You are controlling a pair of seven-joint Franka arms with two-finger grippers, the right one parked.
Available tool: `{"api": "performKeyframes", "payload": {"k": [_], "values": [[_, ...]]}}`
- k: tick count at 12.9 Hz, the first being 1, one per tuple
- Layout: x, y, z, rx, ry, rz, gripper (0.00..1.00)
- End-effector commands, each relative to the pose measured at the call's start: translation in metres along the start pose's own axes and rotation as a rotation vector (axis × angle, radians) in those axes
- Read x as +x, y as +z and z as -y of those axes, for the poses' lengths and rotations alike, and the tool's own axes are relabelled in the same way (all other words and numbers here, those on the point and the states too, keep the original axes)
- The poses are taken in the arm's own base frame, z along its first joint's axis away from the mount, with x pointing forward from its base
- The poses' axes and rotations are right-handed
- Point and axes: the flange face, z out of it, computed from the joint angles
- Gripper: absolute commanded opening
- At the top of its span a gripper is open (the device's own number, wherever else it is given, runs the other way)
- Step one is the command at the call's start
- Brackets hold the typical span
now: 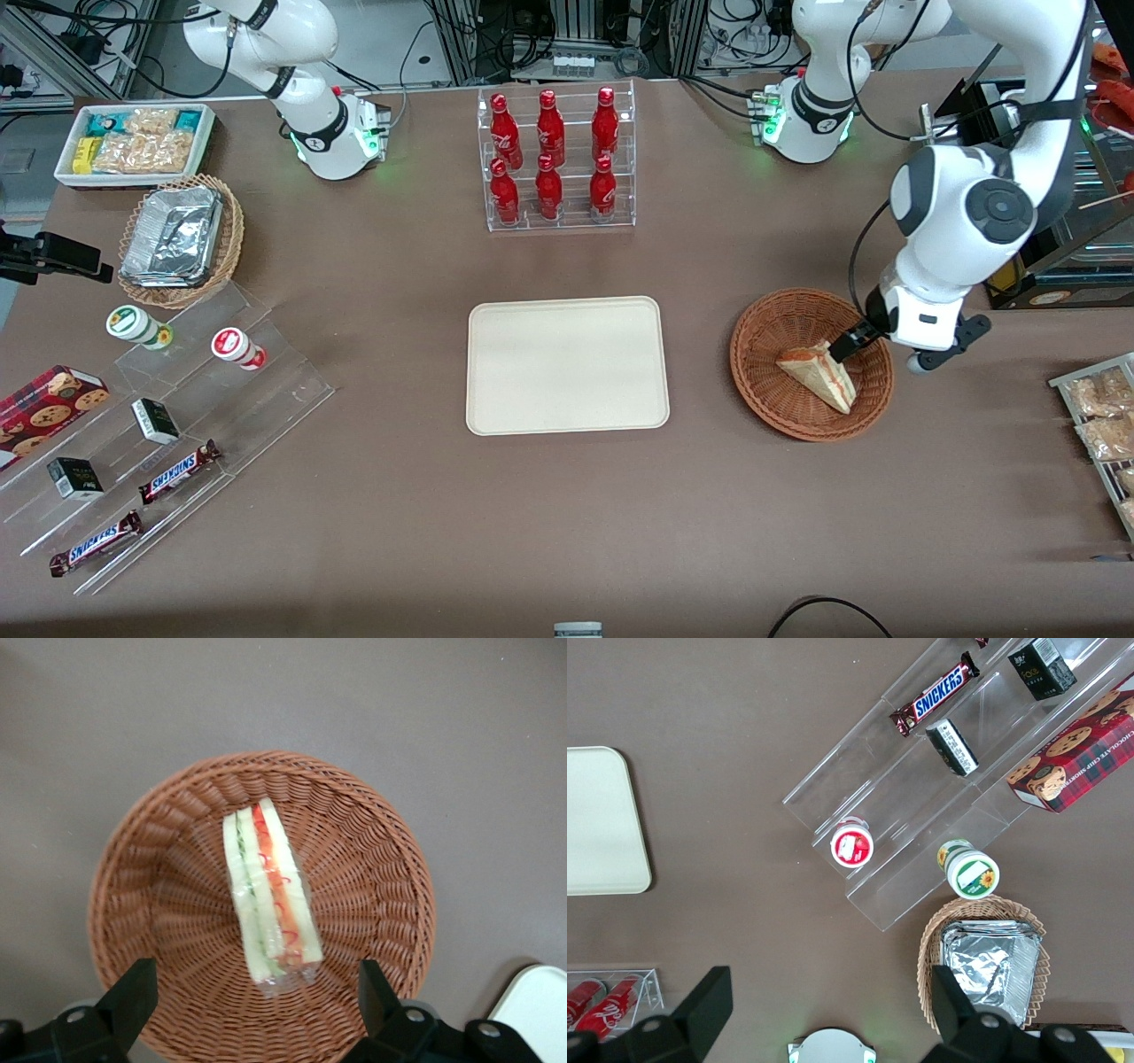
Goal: Place sandwich from basket to tray
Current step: 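Lower the left gripper and close it on the triangular sandwich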
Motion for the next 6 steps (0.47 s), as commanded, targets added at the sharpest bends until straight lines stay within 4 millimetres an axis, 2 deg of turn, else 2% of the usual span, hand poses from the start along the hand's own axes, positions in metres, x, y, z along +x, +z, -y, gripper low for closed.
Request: {"api": "performKeyframes", "payload": {"k": [1, 6], "values": [[-0.010, 0.021, -0.003, -0.022, -0.105, -0.008, 1.00], [-0.014, 0.065, 0.002, -0.018, -0.130, 0.001, 1.00]]}}
